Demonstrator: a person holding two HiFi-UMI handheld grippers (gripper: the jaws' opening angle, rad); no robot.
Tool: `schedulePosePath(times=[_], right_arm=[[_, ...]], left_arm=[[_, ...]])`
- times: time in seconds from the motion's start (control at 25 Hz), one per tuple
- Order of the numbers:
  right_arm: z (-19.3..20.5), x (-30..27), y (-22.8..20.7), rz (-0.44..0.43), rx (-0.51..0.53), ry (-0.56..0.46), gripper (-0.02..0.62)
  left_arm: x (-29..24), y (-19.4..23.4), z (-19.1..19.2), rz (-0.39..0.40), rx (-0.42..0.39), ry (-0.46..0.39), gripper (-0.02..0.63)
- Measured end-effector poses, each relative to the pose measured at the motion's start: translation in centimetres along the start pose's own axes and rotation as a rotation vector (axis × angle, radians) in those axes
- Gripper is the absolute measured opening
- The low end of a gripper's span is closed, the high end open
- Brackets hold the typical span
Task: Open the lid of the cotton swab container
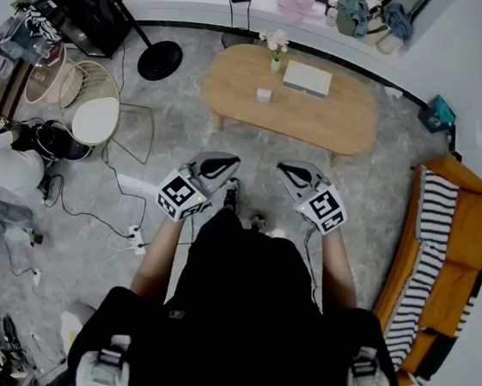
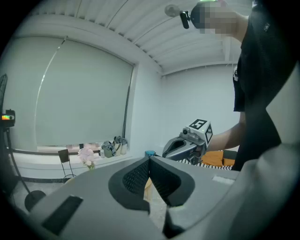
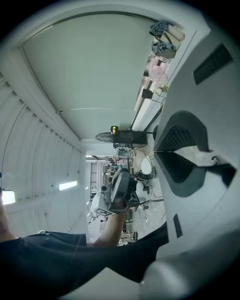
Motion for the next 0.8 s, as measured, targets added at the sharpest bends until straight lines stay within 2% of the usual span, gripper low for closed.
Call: schedulePosePath(times=[0.4,0.8], right_arm=[[-0.8,-2.0,-0.2,0.016,0.006,0.014,-0.005],[-2.0,-4.5,-2.1,0.049,-0.008,0.044,-0.005]], left_arm=[[0.8,2.7,0.9,-0.020,0.036,-0.016,0.000],[-0.2,6.8,1.9,0.004,0.061,-0.023,0.000]])
Point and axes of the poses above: the fingertips, and each gripper's own axes: x backward along the fingers, y to its left, z out of its underside, the point moved 10 cm from there along x, backward along the fingers, and after that the axes turned 11 degrees about -x, right-handed, at the moved point
